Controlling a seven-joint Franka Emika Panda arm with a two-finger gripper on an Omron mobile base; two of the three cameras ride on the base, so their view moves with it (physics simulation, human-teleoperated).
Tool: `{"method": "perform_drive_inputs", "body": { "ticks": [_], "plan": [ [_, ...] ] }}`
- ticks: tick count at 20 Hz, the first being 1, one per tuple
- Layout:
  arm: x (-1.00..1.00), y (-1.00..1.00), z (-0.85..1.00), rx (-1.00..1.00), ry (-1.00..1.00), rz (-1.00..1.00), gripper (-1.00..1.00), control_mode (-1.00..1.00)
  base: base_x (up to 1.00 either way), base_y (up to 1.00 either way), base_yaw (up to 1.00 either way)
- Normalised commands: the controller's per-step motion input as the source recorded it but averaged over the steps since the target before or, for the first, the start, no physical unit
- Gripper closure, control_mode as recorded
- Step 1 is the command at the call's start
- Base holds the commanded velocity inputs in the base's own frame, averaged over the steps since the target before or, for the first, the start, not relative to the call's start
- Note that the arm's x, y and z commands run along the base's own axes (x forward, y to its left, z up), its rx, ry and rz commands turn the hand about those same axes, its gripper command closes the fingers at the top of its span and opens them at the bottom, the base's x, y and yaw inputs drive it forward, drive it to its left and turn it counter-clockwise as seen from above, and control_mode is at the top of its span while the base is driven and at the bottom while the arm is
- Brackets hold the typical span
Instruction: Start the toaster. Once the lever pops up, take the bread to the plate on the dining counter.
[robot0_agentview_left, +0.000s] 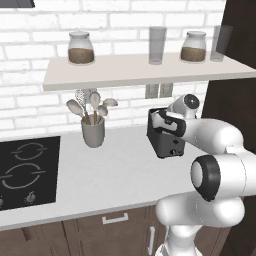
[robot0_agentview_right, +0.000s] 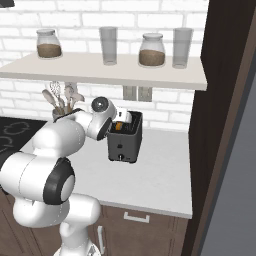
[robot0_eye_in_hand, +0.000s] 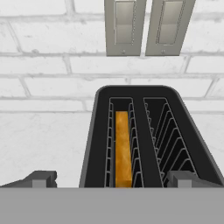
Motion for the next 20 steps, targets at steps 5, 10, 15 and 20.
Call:
{"method": "perform_drive_inputs", "body": {
  "ticks": [5,10,15,20],
  "plan": [
    [0.0,0.0,0.0,0.0,0.0,0.0,-1.0,-1.0,0.0,0.0,0.0],
    [0.0,0.0,0.0,0.0,0.0,0.0,-1.0,-1.0,0.0,0.0,0.0],
    [0.0,0.0,0.0,0.0,0.0,0.0,-1.0,-1.0,0.0,0.0,0.0],
    [0.0,0.0,0.0,0.0,0.0,0.0,-1.0,-1.0,0.0,0.0,0.0]
  ]
}}
